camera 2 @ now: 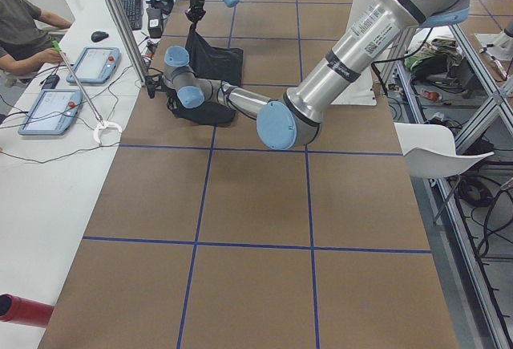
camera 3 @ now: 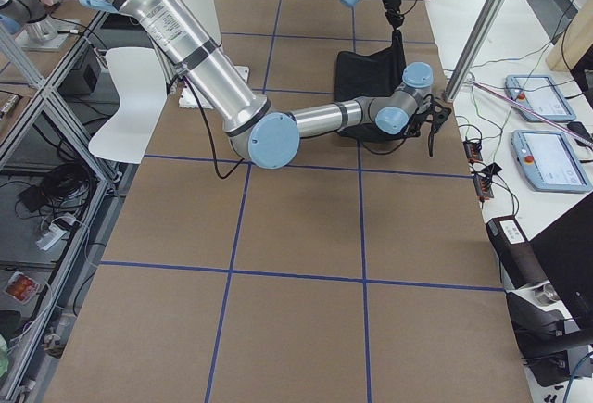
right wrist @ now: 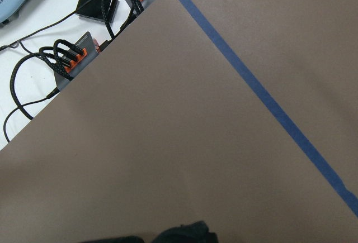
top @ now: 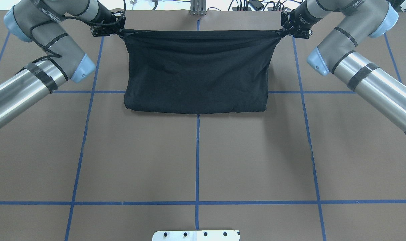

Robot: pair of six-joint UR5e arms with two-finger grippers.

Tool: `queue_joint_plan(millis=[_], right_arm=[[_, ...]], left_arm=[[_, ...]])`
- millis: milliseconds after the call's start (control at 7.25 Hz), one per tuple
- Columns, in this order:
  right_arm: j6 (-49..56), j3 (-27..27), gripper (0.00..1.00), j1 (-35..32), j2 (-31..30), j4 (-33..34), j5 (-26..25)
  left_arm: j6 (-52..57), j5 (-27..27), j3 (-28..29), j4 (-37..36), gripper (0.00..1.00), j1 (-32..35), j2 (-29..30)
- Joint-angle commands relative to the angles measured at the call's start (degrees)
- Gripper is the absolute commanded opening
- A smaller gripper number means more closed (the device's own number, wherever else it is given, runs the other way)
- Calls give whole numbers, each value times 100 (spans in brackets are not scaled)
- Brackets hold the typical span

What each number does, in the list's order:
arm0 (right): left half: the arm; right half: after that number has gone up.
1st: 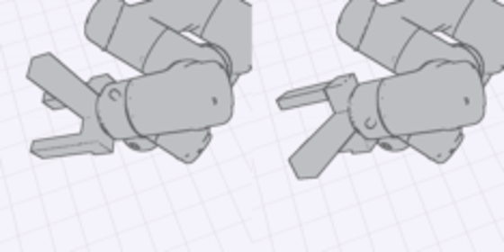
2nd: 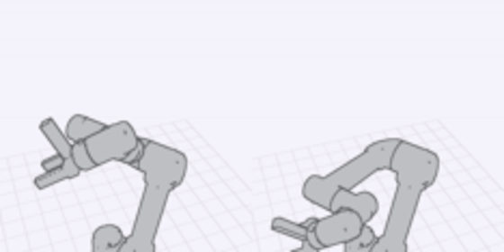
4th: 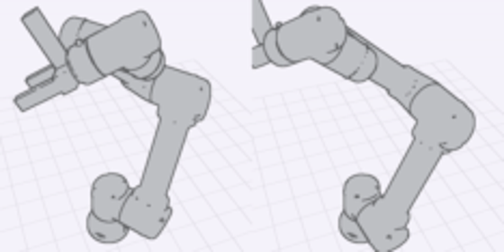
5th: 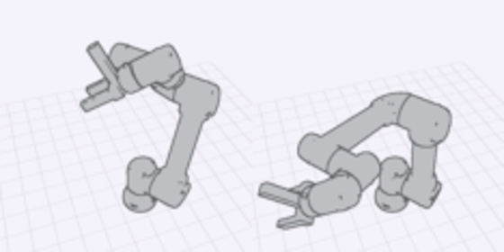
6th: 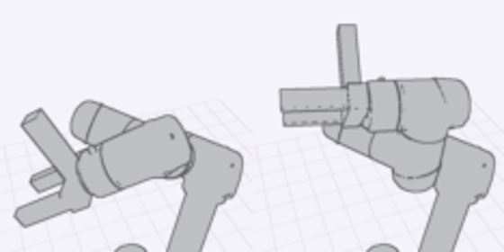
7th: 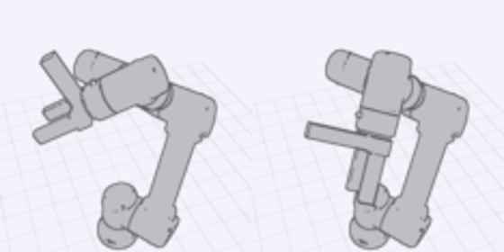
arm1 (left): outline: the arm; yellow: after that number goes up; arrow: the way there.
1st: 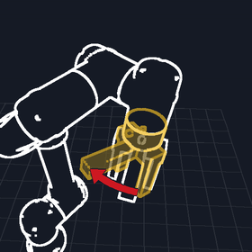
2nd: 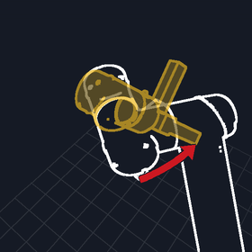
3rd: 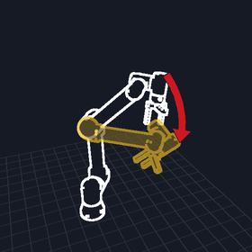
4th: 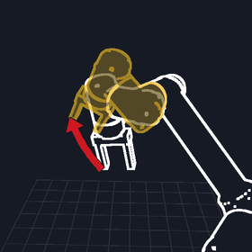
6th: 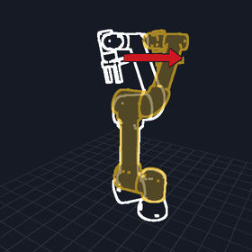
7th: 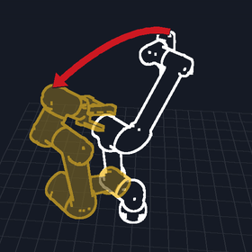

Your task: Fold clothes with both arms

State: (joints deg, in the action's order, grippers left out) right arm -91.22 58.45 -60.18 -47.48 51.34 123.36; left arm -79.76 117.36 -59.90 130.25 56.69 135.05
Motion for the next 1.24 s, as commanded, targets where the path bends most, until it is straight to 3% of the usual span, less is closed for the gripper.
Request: queue_joint_plan(millis=[0,276,1103], right_arm=[[-18,60,0,6,54,-10,-14],[-10,61,0,76,168,87,-259],[17,-52,0,235,160,175,-322]], left_arm=[[-31,-11,-4,0,0,9,12],[-66,-11,-47,-53,0,26,38],[-40,-133,-127,-53,0,70,109]])
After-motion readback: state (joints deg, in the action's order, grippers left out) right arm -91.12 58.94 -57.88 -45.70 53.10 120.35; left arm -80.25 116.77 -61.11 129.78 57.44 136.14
